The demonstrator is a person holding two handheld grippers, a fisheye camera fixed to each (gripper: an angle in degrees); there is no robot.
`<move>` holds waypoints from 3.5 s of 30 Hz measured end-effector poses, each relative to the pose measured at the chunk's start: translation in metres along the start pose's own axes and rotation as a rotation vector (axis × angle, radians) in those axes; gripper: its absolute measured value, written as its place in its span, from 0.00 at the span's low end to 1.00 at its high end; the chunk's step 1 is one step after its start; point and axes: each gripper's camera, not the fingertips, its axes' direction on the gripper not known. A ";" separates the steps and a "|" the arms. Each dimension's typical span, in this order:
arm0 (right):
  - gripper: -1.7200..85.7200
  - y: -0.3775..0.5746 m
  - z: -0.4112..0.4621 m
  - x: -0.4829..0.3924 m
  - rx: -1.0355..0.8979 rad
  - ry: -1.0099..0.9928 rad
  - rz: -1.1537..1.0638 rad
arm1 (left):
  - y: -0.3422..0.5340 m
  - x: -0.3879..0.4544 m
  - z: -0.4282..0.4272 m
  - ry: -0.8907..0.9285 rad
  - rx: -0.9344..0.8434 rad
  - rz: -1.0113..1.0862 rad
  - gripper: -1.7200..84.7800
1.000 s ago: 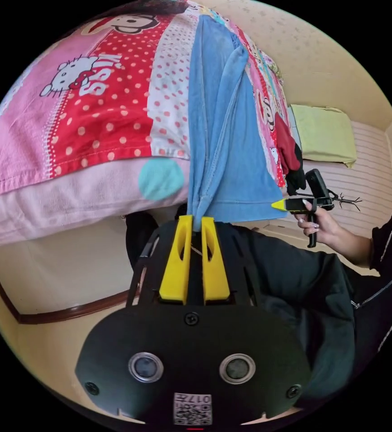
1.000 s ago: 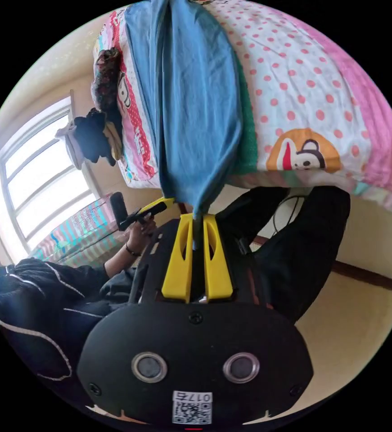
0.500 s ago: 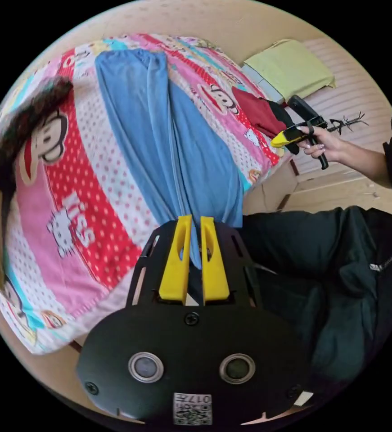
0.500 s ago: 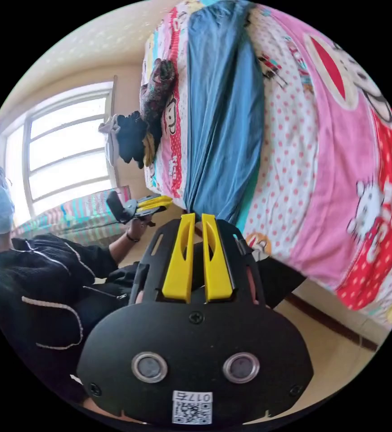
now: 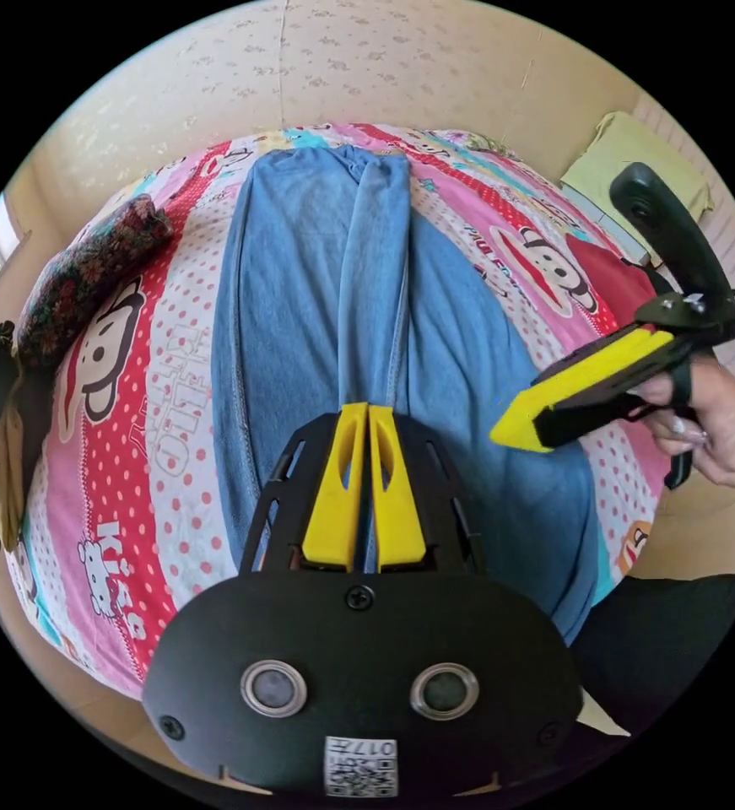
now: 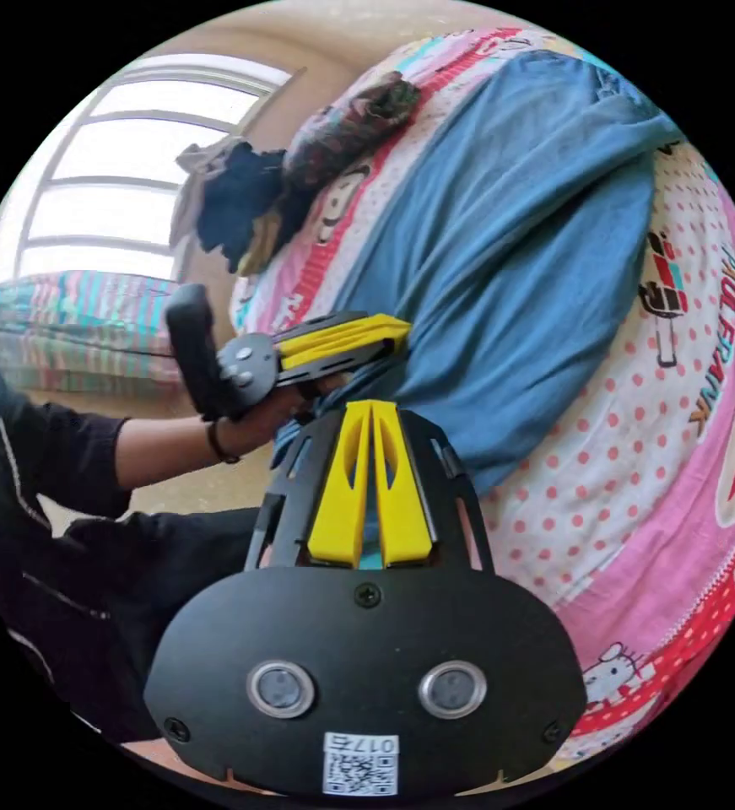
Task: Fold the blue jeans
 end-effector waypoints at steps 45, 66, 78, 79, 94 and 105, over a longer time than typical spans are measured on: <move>0.03 -0.046 0.006 0.105 -0.030 0.551 -0.018 | -0.040 -0.088 0.023 0.480 0.106 -0.132 0.12; 0.13 -0.261 -0.315 0.411 0.626 0.170 0.445 | -0.038 -0.065 0.024 0.308 0.026 0.007 0.12; 0.04 -0.243 -0.323 0.429 0.739 0.169 0.440 | -0.043 -0.075 0.035 0.241 -0.040 -0.096 0.04; 0.03 -0.249 -0.332 0.414 0.729 0.233 0.373 | -0.049 -0.079 0.033 0.267 -0.059 -0.095 0.03; 0.03 -0.425 -0.274 0.296 0.670 0.076 0.143 | -0.045 -0.197 -0.044 0.339 0.131 -0.389 0.02; 0.11 -0.425 -0.167 0.346 0.701 -0.150 0.322 | -0.023 -0.234 -0.020 0.412 0.170 -0.535 0.02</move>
